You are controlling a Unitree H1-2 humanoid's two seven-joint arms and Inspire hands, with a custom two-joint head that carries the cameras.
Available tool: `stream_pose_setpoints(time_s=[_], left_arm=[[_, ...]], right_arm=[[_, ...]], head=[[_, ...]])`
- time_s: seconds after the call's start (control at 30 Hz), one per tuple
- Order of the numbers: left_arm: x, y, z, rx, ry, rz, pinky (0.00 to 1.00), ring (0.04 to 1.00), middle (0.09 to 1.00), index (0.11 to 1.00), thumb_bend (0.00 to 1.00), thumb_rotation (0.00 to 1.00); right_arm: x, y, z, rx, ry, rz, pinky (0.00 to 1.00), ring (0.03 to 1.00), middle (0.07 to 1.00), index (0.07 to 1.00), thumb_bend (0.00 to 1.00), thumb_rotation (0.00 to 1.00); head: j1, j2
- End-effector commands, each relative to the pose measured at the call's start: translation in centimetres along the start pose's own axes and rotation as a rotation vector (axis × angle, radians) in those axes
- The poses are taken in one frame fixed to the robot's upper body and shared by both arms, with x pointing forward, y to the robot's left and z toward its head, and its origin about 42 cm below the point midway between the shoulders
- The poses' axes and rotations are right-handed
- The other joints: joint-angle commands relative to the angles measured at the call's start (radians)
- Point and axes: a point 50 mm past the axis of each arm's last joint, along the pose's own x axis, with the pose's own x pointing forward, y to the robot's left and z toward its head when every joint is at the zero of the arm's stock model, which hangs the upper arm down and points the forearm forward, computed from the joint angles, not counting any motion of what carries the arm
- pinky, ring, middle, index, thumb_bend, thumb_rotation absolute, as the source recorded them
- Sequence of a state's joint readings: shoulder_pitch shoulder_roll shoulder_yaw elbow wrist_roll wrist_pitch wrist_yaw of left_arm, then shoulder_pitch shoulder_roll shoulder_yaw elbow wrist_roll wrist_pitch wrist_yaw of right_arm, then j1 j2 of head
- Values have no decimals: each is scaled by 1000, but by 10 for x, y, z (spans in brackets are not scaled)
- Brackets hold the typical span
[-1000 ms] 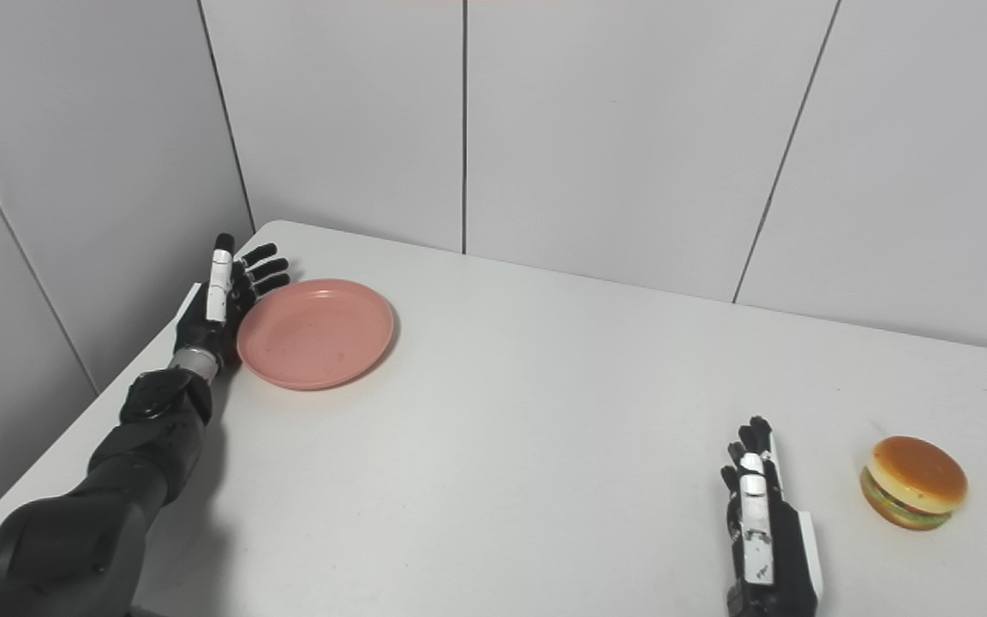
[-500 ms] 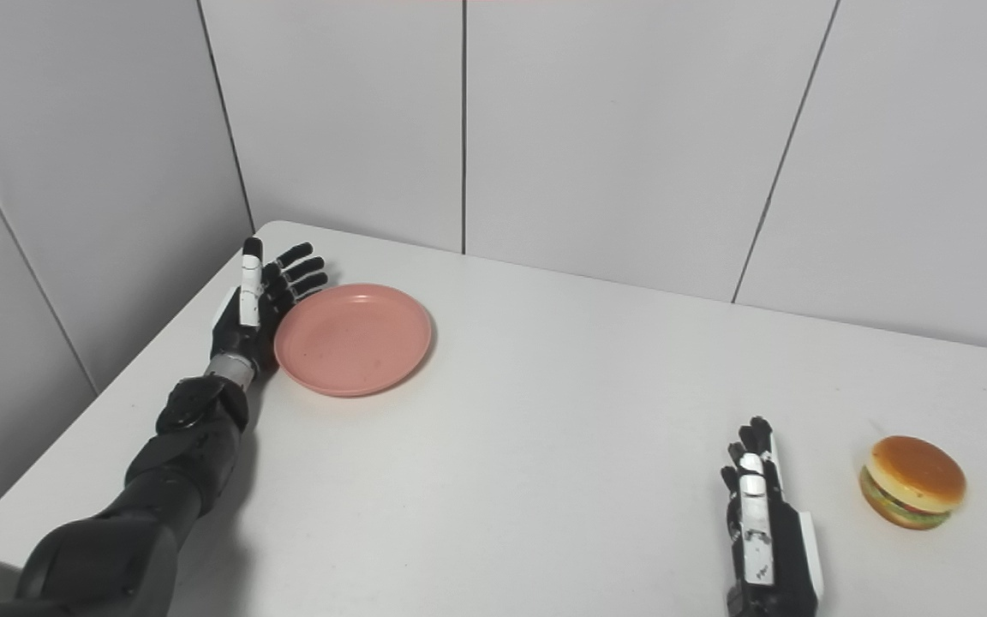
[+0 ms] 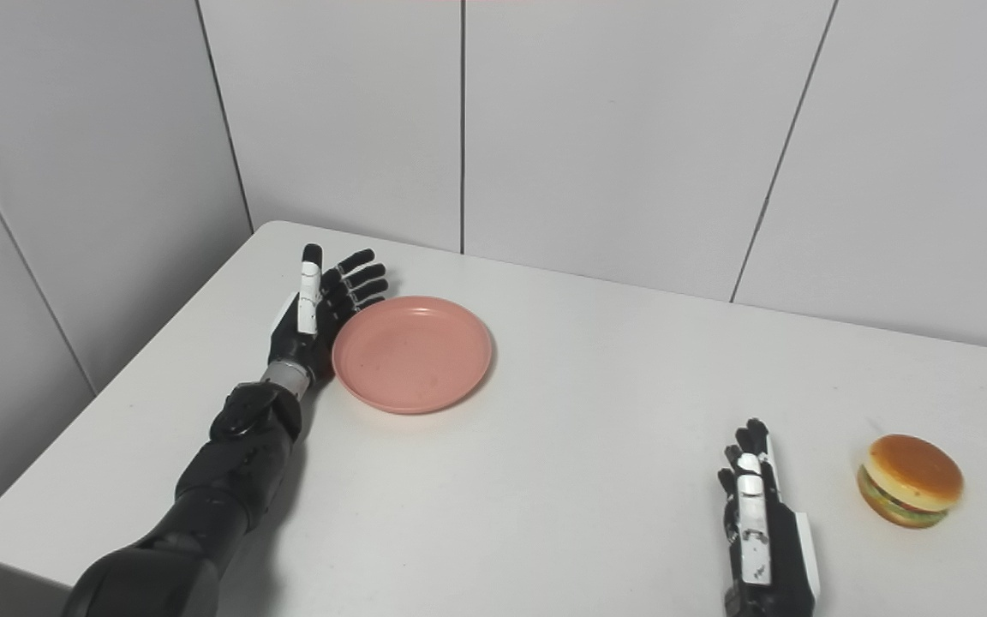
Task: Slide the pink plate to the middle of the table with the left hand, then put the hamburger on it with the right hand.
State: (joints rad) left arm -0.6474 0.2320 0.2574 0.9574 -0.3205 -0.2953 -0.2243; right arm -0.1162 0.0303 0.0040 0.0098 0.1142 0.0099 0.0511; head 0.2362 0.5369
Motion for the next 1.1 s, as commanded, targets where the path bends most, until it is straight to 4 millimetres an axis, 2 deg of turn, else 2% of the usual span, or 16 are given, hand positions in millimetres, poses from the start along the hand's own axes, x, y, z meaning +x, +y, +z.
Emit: stream_pose_setpoints(time_s=[0.0, 0.23, 0.47, 0.63, 1.07], left_arm=[[7, -9, 10, 23, -23, -20, 777, 793, 775, 750, 929, 1000], [3, -34, -1, 36, -11, -62, 771, 803, 785, 760, 931, 1000], [-2, -51, -8, 45, 3, -101, 762, 805, 783, 752, 936, 1000], [-9, -55, -14, 49, 25, -107, 766, 812, 795, 767, 928, 1000], [-23, -74, -22, 31, 60, -162, 799, 817, 798, 771, 898, 1000]], right_arm=[[2, 2, 6, 13, -28, -5, 1000, 1000, 1000, 1000, 474, 938], [3, 3, 8, 17, -24, -12, 1000, 1000, 1000, 1000, 481, 919], [3, 10, 10, 25, -25, -8, 1000, 1000, 1000, 1000, 473, 947], [4, 18, 8, 23, -22, -5, 1000, 1000, 1000, 1000, 480, 967], [8, 36, 7, 23, -25, 12, 1000, 1000, 1000, 1000, 522, 969]], head=[[-2, 3], [-26, 7], [-104, 22], [-184, 32], [-306, 59]])
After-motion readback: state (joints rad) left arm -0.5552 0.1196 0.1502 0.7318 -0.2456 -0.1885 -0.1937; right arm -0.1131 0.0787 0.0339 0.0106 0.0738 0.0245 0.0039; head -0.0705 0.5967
